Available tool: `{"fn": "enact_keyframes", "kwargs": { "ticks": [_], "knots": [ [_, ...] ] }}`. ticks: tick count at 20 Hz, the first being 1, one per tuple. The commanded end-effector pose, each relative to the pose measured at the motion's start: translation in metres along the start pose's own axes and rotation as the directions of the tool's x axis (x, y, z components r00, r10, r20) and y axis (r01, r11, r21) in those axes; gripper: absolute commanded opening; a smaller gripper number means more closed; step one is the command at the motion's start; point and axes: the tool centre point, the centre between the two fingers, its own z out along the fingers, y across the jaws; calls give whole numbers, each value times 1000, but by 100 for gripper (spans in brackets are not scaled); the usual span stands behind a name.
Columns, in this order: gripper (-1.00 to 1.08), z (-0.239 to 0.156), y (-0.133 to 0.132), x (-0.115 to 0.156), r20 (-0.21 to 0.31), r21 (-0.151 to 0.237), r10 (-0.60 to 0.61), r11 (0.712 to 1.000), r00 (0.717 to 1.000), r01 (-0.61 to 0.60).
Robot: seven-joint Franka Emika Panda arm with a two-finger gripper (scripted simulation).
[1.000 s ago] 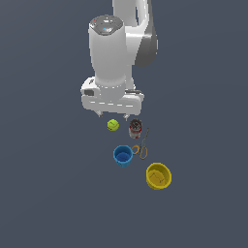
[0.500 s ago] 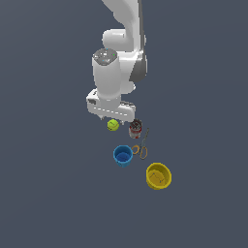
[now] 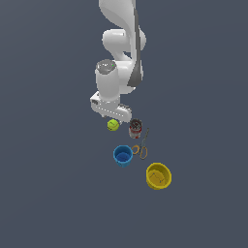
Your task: Pick up a designated object from a clutter of objects.
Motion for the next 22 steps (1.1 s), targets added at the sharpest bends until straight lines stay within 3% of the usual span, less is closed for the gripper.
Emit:
{"fn": "enact_keyframes", "kwargs": {
  "ticks": [1,22],
  "knots": [
    [100,8,5,-8,-1,0,22,1000,1000,-22],
    [100,46,11,-20,-1,0,50,999,999,-50]
  ]
}}
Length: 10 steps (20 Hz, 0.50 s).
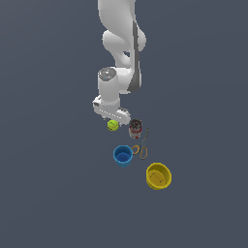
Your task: Pick up a designated object from a clutter of objects.
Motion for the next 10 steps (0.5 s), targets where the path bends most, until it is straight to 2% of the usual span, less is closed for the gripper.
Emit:
{"fn": "enact_keyframes", "kwargs": {
  "ticks": [1,10],
  "knots": [
    [100,10,0,0,0,0,1,1000,1000,-1],
    [100,28,0,0,0,0,1,1000,1000,-1]
  ]
}}
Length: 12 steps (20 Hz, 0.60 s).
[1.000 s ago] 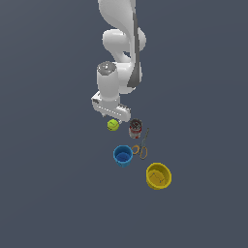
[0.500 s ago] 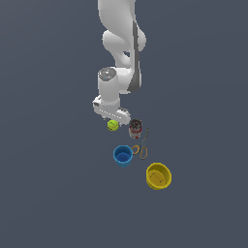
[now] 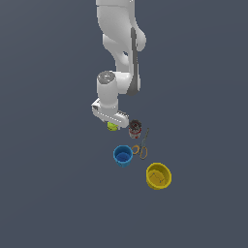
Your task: Pick up a designated object from a clutter of objects.
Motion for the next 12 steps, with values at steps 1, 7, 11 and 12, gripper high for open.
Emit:
{"fn": "enact_keyframes", "kwargs": {
  "ticks": [1,7,11,12],
  "knots": [
    [100,14,-1,-15,38,-12,-13,1000,999,14],
    [-100,14,-1,-15,38,-12,-13,1000,999,14],
    [-100,14,-1,-15,38,-12,-13,1000,999,14],
    [-100,14,-1,-15,38,-12,-13,1000,999,14]
  ]
}}
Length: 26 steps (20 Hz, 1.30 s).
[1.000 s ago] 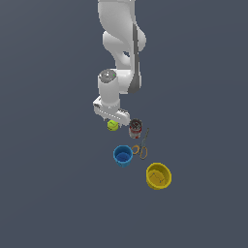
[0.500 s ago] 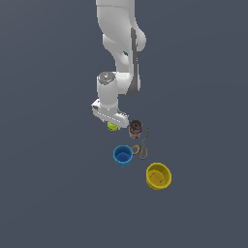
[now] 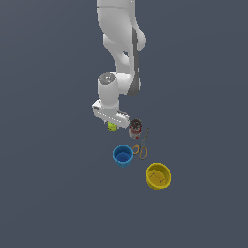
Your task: Pick up a designated object from a clutter of objects.
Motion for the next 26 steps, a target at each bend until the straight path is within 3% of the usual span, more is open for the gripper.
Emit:
{"fn": "enact_keyframes", "kwargs": {
  "ticks": [1,13,26],
  "knots": [
    [-100,-3,3,4,-9,3,9,1000,1000,-9],
    [-100,-32,1,8,-6,1,8,1000,1000,-8],
    [-100,-123,-6,22,3,-4,6,1000,1000,-6]
  ]
}}
